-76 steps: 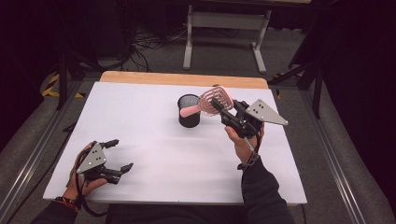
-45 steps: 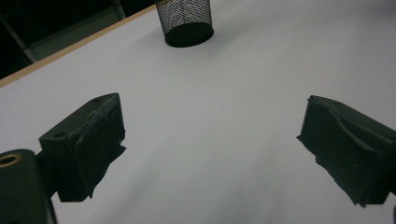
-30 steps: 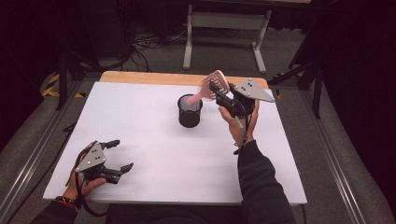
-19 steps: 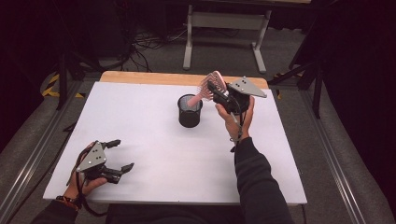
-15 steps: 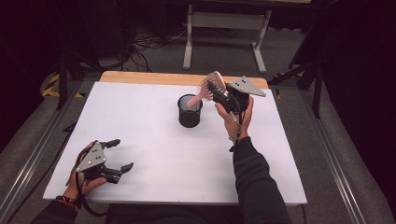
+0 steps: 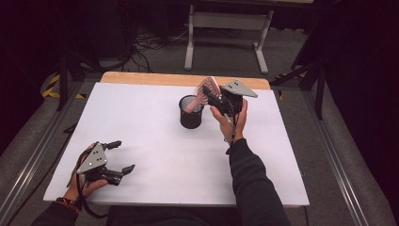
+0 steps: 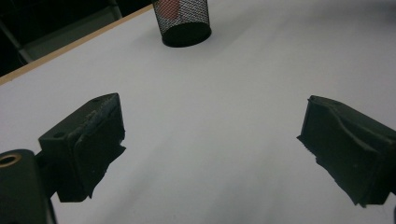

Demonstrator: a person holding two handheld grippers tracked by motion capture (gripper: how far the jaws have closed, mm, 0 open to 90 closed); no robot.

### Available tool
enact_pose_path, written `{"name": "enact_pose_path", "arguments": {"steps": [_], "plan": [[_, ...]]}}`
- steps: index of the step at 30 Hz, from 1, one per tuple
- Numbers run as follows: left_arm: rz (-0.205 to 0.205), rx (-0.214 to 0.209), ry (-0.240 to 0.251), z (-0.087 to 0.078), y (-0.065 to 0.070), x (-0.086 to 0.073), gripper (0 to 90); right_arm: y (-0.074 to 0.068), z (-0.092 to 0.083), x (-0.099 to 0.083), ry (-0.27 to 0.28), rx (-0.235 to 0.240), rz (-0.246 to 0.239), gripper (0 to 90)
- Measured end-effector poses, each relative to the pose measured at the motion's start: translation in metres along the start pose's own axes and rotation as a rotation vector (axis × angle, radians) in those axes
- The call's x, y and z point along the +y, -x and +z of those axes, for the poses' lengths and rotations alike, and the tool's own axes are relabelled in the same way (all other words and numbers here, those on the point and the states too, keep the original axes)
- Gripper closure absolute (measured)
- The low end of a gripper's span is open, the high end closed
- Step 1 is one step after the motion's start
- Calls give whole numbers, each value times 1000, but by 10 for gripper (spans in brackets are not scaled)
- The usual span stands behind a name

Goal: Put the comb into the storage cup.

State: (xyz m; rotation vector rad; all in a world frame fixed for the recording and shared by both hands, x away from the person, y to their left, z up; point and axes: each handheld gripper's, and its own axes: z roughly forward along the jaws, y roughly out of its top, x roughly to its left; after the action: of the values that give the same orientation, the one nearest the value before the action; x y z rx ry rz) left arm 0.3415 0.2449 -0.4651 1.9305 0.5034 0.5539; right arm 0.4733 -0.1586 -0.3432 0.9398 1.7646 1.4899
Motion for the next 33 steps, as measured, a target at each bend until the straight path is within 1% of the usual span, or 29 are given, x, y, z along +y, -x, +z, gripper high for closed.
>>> {"name": "enact_pose_path", "arguments": {"steps": [2,6,13,16,21,23,26,30,33], "plan": [[2,-2,-3,0,0,0,73,-1,2,-1,-1,9,5,632],[1,-7,0,0,0,0,73,-3,4,-3,-10,10,6,632],[4,-4,-4,0,0,0,74,-4,8,-9,-27,23,34,630],[4,-5,-2,0,0,0,73,-3,9,-14,-31,28,35,628],[1,-10,-6,1,0,0,74,0,9,-18,-21,33,66,624],[0,-9,-7,1,0,0,74,2,9,-20,-22,44,81,621],[1,-9,-7,0,0,0,74,4,8,-22,-13,38,96,618],[1,-9,-9,1,0,-1,74,7,9,-28,-21,34,115,605],[-1,-8,-6,1,0,-1,74,9,8,-32,-6,21,116,598]]}}
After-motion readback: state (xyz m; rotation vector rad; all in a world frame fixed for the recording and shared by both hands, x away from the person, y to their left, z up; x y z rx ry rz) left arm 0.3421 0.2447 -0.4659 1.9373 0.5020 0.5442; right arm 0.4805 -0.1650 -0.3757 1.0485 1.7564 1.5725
